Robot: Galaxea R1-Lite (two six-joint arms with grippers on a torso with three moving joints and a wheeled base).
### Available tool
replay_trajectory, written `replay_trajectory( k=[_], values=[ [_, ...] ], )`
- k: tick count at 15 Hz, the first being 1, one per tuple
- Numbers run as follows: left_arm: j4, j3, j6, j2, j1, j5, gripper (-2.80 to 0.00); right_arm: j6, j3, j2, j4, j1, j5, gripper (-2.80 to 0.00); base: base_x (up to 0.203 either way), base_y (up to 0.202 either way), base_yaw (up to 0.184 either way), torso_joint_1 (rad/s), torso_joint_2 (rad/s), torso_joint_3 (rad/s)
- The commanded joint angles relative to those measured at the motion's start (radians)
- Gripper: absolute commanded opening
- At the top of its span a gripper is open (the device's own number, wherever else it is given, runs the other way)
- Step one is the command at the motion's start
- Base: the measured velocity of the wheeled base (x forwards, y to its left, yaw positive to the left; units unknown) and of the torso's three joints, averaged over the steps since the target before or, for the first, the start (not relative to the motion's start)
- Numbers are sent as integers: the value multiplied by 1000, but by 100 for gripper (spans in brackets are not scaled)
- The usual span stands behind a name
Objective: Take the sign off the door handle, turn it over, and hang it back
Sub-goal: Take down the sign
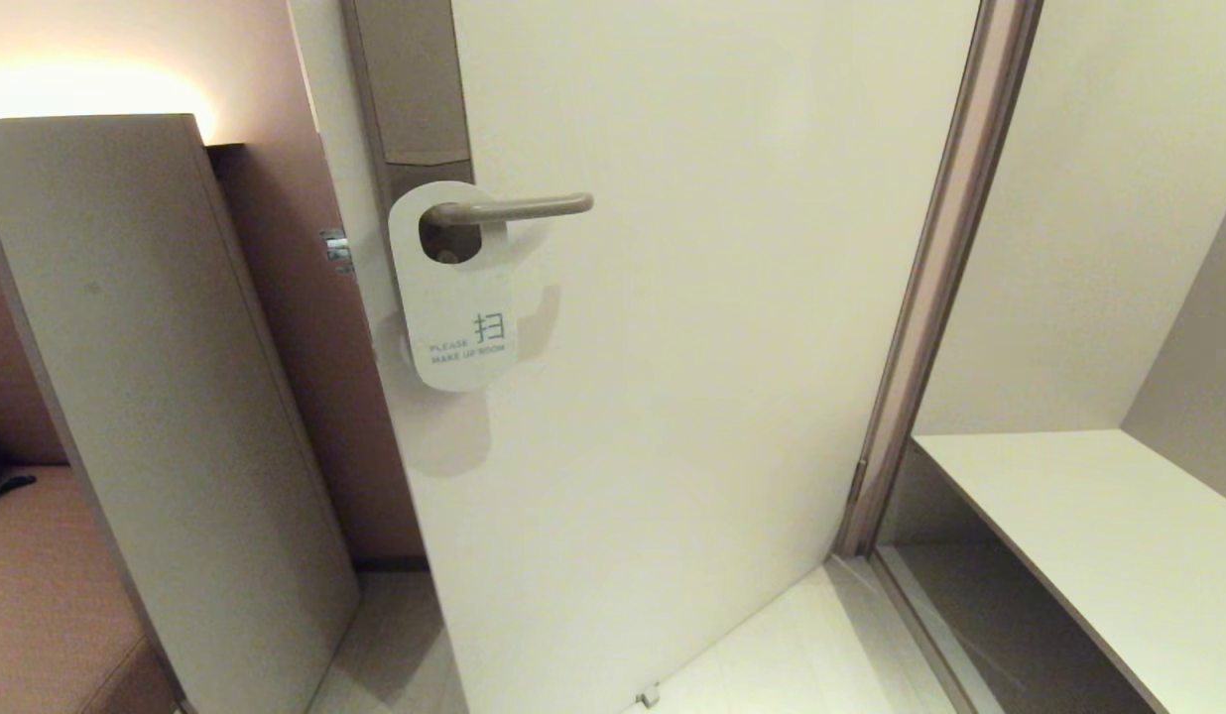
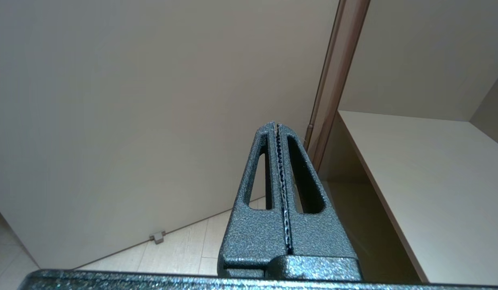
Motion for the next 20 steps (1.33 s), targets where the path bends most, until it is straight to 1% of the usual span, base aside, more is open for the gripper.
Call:
replay_trajectory(
  k=[1, 2, 3, 4, 5, 6, 8, 10, 12, 15, 17, 18, 20],
  values=[
    [0, -65, -1, 26, 0, -53, -280, 0, 0, 1, 0, 0, 1, -280, 0, 0, 0, 0, 0, 0],
    [0, -92, -7, 46, 0, -72, -280, 0, 0, 1, 0, 0, 2, -280, 0, 0, 0, 0, 0, 0],
    [1, -121, -25, 77, -1, -89, -280, 0, 0, 1, 0, 0, 0, -280, 0, 0, 0, 0, 0, 0],
    [2, -148, -57, 106, -1, -107, -280, 0, 0, 1, 0, 0, 0, -280, 0, 0, 0, 0, 0, 0],
    [3, -168, -83, 132, -1, -132, -280, 0, 0, 1, 0, 0, 0, -280, 0, 0, 0, 0, 0, 0],
    [4, -177, -105, 151, -2, -176, -280, 0, 0, 1, 0, 0, 2, -280, 0, 0, 0, 0, 0, 0],
    [21, -175, -175, 160, -3, -234, -280, 0, 0, 1, 0, 0, 2, -280, 0, 0, 0, 0, 0, 0],
    [41, -161, -253, 161, -3, -274, -280, 0, 0, 1, 0, 0, 1, -280, 0, 0, 0, 0, 0, 0],
    [42, -146, -296, 161, -3, -311, -280, 0, 0, 1, 0, 0, 0, -280, 0, 0, 0, 0, 0, 0],
    [43, -144, -305, 169, -4, -370, -280, 0, 0, 1, 0, 0, 0, -280, 0, 0, 0, 0, 0, 0],
    [36, -171, -297, 225, -18, -380, -280, 0, 0, 1, 0, 0, 0, -280, 0, 0, 0, 0, 0, 0],
    [34, -199, -294, 271, -39, -380, -280, 0, 0, 1, 0, 0, 0, -280, 0, 0, 0, 0, 0, 0],
    [5, -243, -290, 345, -155, -366, -280, 0, 0, 1, 0, 0, 0, -280, 0, 0, 0, 0, 0, 0]
  ],
)
